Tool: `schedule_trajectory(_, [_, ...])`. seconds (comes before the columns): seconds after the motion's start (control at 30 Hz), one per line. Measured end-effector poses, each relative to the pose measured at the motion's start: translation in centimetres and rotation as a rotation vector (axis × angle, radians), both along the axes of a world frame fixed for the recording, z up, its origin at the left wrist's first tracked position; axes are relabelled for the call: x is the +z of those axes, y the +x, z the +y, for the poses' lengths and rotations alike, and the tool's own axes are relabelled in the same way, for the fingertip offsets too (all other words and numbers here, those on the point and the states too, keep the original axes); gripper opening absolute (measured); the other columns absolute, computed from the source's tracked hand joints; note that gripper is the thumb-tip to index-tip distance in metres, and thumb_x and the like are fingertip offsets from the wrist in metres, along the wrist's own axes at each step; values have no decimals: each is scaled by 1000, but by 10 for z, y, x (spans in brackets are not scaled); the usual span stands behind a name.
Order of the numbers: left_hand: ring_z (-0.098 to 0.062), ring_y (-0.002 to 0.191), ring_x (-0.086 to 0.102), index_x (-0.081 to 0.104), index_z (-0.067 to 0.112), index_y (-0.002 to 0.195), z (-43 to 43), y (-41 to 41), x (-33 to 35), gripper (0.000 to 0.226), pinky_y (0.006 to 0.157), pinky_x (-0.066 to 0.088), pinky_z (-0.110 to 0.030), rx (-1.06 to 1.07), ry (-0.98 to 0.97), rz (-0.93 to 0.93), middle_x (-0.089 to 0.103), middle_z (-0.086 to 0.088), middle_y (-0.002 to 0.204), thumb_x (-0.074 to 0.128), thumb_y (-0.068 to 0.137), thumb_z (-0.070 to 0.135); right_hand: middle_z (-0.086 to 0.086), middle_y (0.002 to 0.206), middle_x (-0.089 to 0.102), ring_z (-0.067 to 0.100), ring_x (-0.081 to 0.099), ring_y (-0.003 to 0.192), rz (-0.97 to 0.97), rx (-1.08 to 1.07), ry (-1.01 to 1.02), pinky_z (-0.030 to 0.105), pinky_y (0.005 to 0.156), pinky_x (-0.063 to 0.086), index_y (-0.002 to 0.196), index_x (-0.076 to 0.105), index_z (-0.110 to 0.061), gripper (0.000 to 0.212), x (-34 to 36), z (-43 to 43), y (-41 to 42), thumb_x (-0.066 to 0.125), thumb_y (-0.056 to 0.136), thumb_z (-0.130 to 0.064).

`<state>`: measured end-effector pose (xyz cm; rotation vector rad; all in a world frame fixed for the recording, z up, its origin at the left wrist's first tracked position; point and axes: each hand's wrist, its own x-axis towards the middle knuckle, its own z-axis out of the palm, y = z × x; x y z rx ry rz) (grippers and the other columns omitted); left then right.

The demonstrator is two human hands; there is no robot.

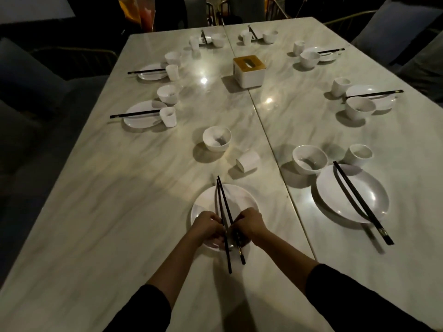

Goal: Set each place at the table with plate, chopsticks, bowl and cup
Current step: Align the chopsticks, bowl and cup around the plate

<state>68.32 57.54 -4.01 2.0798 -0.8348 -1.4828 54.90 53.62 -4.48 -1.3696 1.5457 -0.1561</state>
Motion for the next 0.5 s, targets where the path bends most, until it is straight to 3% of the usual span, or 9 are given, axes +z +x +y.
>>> schedule_trajectory(0.07, [-24, 46, 64, 64, -2, 97, 0, 2, -1, 23, 49, 58, -31, 22, -13, -1, 64, -19, 63, 67, 75, -8, 17, 94, 69, 22, 65, 76, -4, 7, 14, 26, 60, 55, 95, 68, 2, 16, 0, -1, 2, 69, 82, -6])
schedule_trajectory(0.2, [-25, 42, 62, 64, 2, 89, 2, -1, -5, 15, 48, 56, -33, 69, -41, 19, 63, -21, 61, 67, 76, -6, 20, 97, 69, 30, 67, 93, -13, -1, 37, 36, 84, 57, 98, 68, 7, 23, -1, 0, 3, 70, 80, -7])
schedule_trajectory(0.37, [-23, 46, 64, 65, 6, 89, 2, -9, -7, 15, 46, 56, -28, 114, -83, 48, 65, -15, 65, 65, 80, -5, 23, 96, 69, 33, 68, 88, -57, -15, 51, 35, 79, 57, 96, 67, 8, 19, -4, 2, -1, 68, 81, -4])
schedule_trajectory(0.5, [-35, 69, 69, 65, 9, 87, 2, -11, -10, 16, 65, 61, -37, 133, -111, 51, 67, -15, 76, 66, 80, -5, 21, 95, 69, 24, 62, 78, -47, -7, 58, 29, 72, 54, 94, 68, 5, 16, -7, 2, -4, 69, 79, -2])
